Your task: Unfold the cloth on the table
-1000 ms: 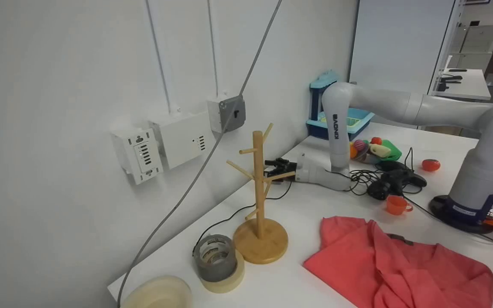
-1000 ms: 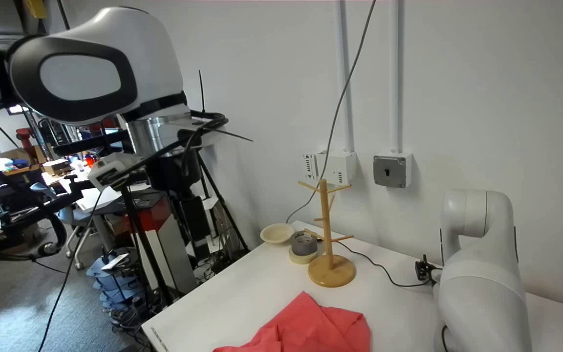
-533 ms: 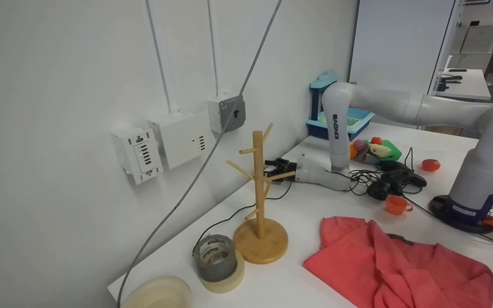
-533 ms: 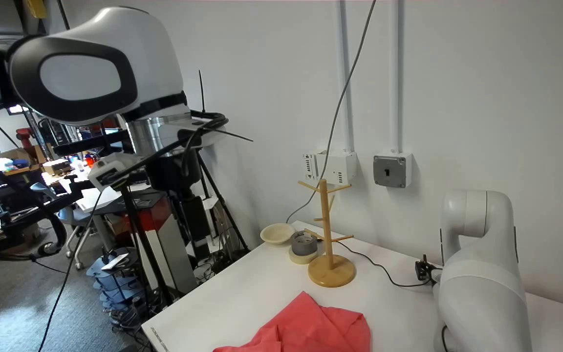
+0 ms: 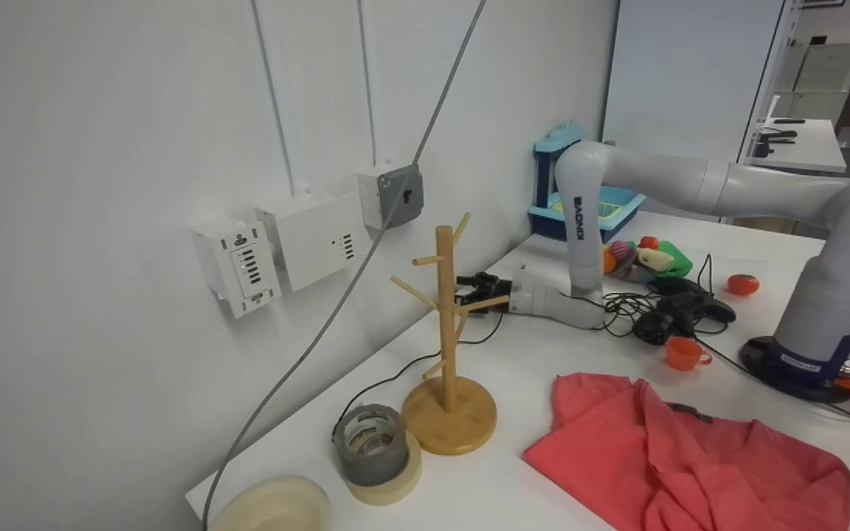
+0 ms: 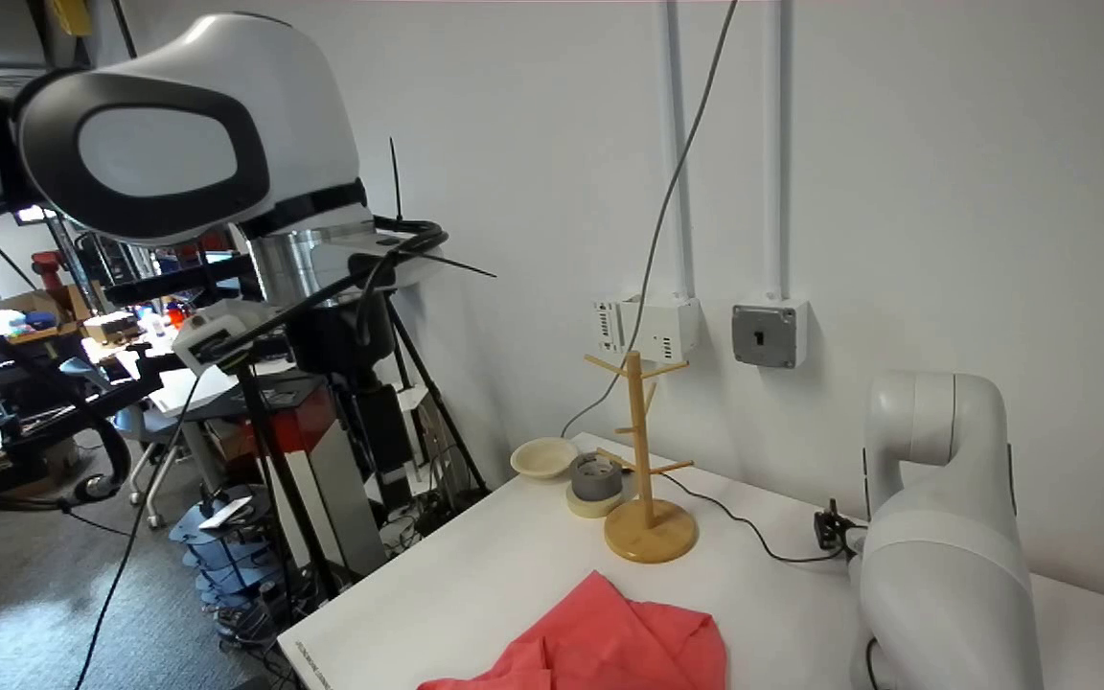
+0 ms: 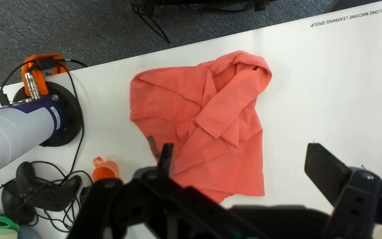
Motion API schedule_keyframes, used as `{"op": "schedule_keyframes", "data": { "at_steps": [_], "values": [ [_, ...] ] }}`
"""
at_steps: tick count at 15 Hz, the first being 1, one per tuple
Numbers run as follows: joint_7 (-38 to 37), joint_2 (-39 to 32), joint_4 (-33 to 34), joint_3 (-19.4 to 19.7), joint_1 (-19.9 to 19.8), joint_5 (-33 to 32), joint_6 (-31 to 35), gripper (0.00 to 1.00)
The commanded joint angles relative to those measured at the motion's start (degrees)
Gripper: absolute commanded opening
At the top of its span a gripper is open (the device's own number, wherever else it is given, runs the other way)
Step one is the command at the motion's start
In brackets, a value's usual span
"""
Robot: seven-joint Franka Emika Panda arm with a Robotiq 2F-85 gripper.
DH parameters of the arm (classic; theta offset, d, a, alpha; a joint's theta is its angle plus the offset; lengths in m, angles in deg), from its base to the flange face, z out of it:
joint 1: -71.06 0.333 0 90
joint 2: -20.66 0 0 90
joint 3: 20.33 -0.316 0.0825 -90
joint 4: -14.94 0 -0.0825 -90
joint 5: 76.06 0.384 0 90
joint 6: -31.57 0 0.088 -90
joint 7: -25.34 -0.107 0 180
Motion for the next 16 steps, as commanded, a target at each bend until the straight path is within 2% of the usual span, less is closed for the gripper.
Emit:
{"op": "schedule_keyframes", "data": {
  "at_steps": [1, 7, 12, 16],
  "values": [
    [0.3, 0.0, 0.1, -0.6, -0.7, 0.4, -0.1, 1.0],
    [0.2, -0.1, 0.2, -0.4, -0.5, 1.1, -0.6, 1.0],
    [-3.7, -0.2, 0.3, -1.1, -1.0, 1.8, -1.1, 1.0],
    [-2.2, -0.4, 0.1, -1.0, -0.8, 0.4, -0.1, 1.0]
  ]
}}
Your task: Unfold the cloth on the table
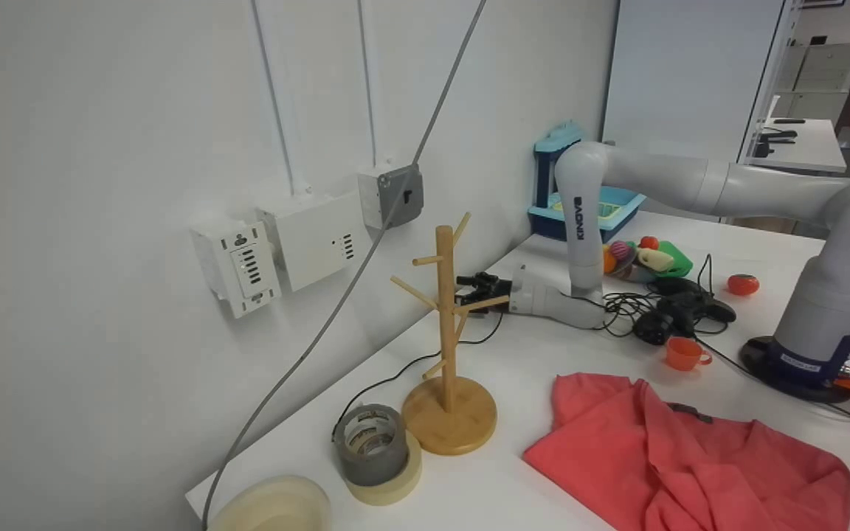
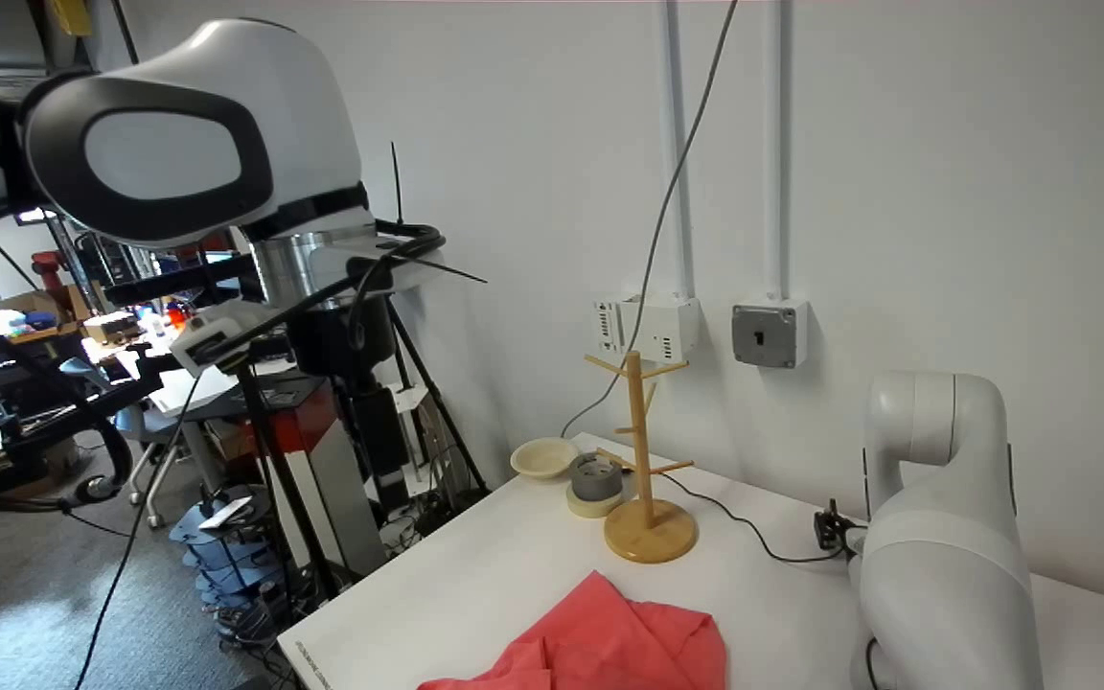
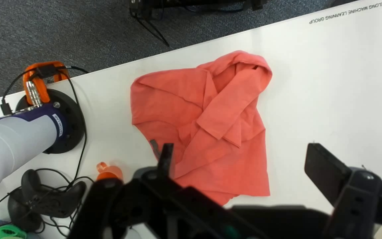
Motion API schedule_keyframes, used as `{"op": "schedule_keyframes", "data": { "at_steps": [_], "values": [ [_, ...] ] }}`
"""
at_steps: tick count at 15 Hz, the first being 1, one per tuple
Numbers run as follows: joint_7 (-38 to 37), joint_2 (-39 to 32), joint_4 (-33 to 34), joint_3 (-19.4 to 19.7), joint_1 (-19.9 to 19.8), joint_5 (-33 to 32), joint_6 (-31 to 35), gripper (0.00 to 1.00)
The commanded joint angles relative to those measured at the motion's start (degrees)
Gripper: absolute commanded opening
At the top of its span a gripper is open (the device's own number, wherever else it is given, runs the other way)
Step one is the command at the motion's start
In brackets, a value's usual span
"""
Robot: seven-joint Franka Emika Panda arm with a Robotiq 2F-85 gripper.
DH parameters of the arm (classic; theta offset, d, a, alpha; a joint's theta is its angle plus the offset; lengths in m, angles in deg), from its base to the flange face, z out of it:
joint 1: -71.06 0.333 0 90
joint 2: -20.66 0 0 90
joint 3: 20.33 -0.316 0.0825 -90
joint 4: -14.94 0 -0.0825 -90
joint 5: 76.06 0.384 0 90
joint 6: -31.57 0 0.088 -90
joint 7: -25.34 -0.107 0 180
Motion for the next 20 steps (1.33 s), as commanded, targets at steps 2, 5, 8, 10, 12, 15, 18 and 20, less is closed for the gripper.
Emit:
{"op": "schedule_keyframes", "data": {
  "at_steps": [2, 5, 8, 10, 12, 15, 18, 20],
  "values": [
    [0.4, -0.1, 0.1, -0.7, -0.8, 0.4, -0.1, 1.0],
    [0.4, -0.2, 0.1, -0.7, -0.8, 0.4, -0.1, 1.0],
    [-0.1, -0.3, -0.2, -0.8, -1.0, 0.4, 0.3, 1.0],
    [-1.7, -1.1, -1.6, -1.0, -1.4, 0.5, 3.0, 1.0],
    [-3.2, -1.8, -3.6, -0.9, -1.6, 0.9, 6.1, 1.0],
    [-5.5, -3.2, -7.1, -0.8, -1.9, 1.5, 11.9, 1.0],
    [-7.3, -4.9, -10.4, -1.1, -1.9, 1.8, 17.5, 1.0],
    [-8.1, -6.2, -11.5, -1.5, -1.7, 1.5, 18.6, 1.0]
  ]
}}
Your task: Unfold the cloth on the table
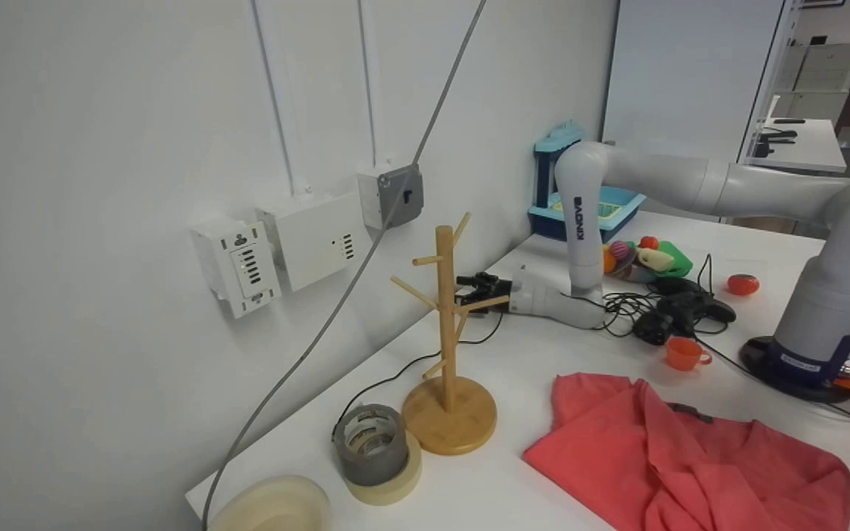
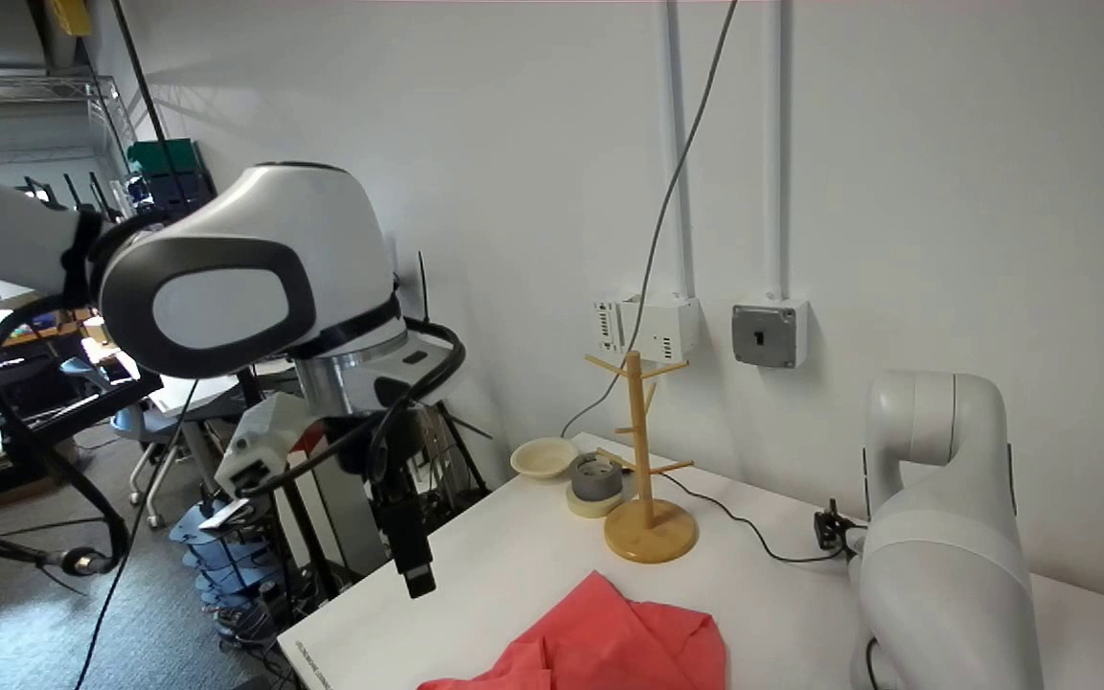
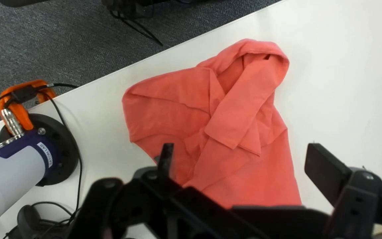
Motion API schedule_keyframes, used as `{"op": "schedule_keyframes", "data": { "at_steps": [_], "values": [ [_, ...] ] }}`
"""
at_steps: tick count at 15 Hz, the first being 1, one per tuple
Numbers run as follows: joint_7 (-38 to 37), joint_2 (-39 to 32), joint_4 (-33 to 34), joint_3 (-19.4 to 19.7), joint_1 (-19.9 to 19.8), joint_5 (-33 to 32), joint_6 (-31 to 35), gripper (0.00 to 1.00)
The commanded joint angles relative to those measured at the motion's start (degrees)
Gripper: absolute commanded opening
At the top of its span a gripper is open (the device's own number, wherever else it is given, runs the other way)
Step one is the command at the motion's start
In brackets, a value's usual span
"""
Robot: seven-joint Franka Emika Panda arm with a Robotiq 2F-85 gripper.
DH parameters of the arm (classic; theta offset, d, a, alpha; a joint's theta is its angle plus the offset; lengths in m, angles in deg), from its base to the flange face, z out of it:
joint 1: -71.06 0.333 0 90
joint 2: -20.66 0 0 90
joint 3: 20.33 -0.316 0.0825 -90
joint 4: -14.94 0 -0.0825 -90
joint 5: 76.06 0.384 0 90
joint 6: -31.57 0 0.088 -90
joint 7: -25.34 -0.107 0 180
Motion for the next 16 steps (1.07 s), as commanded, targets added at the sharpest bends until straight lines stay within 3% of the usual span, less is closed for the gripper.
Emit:
{"op": "schedule_keyframes", "data": {
  "at_steps": [1, 9, 16],
  "values": [
    [0.2, -0.5, -0.7, -1.2, -1.1, 0.6, 0.8, 1.0],
    [-0.8, -4.6, -1.5, -1.8, -0.9, 1.0, 2.9, 1.0],
    [-5.2, -17.9, -0.4, -2.2, -0.4, 3.0, 16.8, 1.0]
  ]
}}
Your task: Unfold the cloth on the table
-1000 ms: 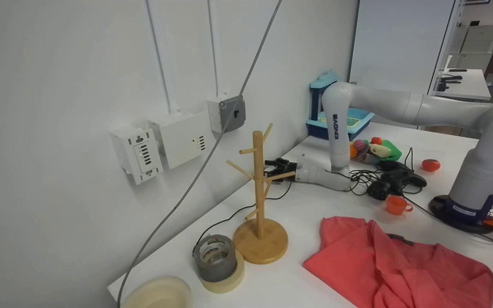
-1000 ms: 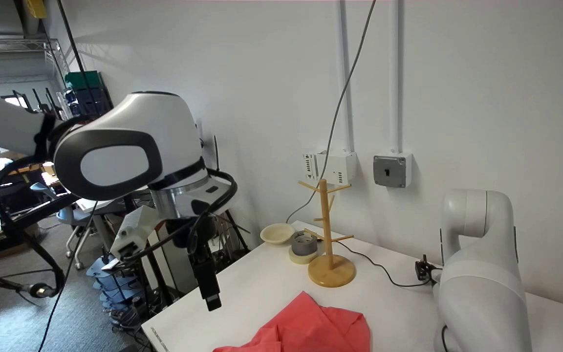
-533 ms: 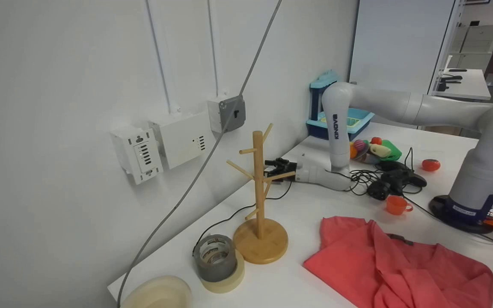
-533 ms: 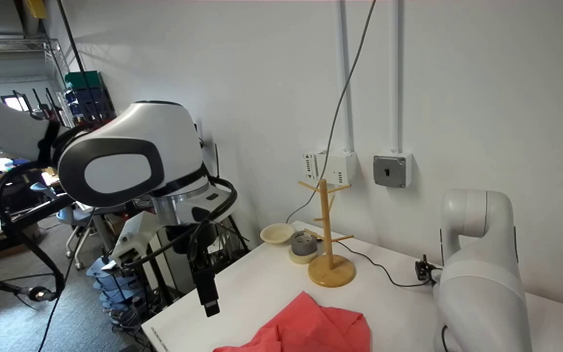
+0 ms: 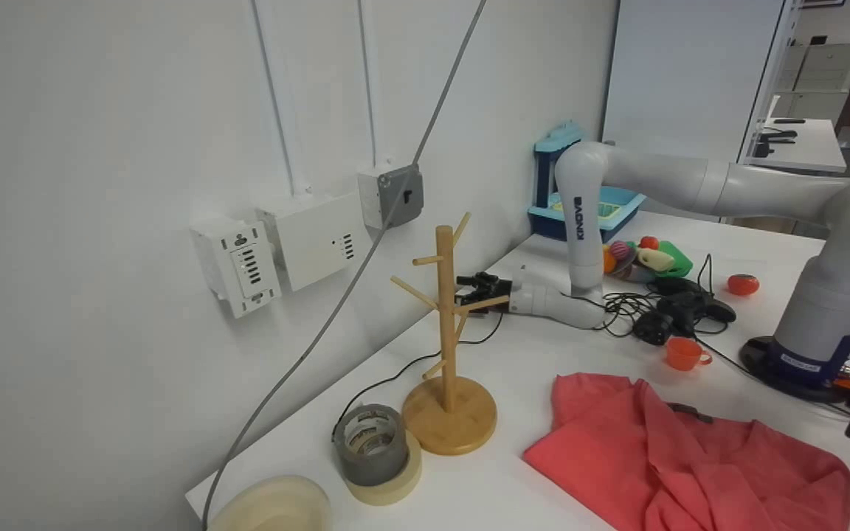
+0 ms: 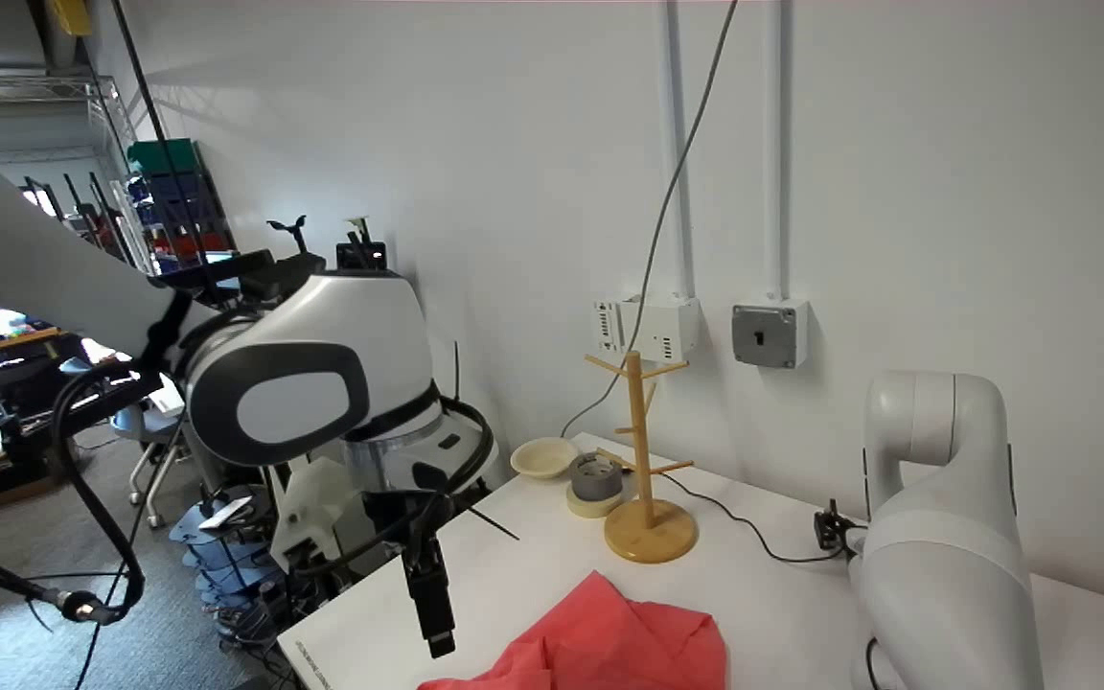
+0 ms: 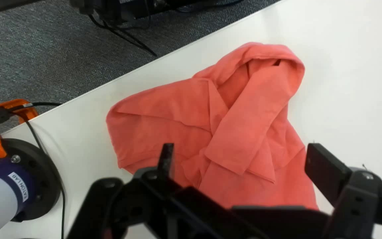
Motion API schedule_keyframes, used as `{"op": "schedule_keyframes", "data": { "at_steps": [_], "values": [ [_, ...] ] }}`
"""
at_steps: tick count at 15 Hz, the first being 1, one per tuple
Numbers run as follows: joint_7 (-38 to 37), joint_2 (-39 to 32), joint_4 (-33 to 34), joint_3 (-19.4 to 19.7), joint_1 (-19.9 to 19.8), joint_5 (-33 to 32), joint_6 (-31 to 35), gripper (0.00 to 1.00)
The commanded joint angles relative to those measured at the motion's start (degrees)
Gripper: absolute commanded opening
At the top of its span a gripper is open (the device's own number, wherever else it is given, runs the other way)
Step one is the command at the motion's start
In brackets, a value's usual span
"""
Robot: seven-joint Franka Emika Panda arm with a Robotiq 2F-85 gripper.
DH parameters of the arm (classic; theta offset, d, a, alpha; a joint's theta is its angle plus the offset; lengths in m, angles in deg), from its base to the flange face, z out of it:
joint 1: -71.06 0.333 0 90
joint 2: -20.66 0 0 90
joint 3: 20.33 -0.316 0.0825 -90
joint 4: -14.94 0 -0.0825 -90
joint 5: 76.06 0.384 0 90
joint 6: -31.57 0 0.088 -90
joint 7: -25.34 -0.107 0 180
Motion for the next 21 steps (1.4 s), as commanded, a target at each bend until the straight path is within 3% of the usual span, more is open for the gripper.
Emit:
{"op": "schedule_keyframes", "data": {
  "at_steps": [1, 3, 5, 6, 8, 14, 21],
  "values": [
    [-1.9, -7.8, 1.8, -0.7, -0.1, 4.0, 7.9, 1.0],
    [-1.6, -11.4, 2.8, -0.3, 0.5, 8.4, 12.3, 1.0],
    [1.2, -14.3, 4.5, 0.1, 1.3, 15.7, 12.6, 1.0],
    [-0.7, -10.8, 1.9, -0.4, 0.2, 10.6, 11.7, 1.0],
    [-0.3, -13.1, 3.3, -0.4, 0.6, 13.5, 11.9, 1.0],
    [-1.6, -17.0, 4.8, -0.5, 0.7, 12.9, 13.2, 1.0],
    [-0.2, -24.0, 7.3, -0.6, 0.2, 23.0, 18.7, 1.0]
  ]
}}
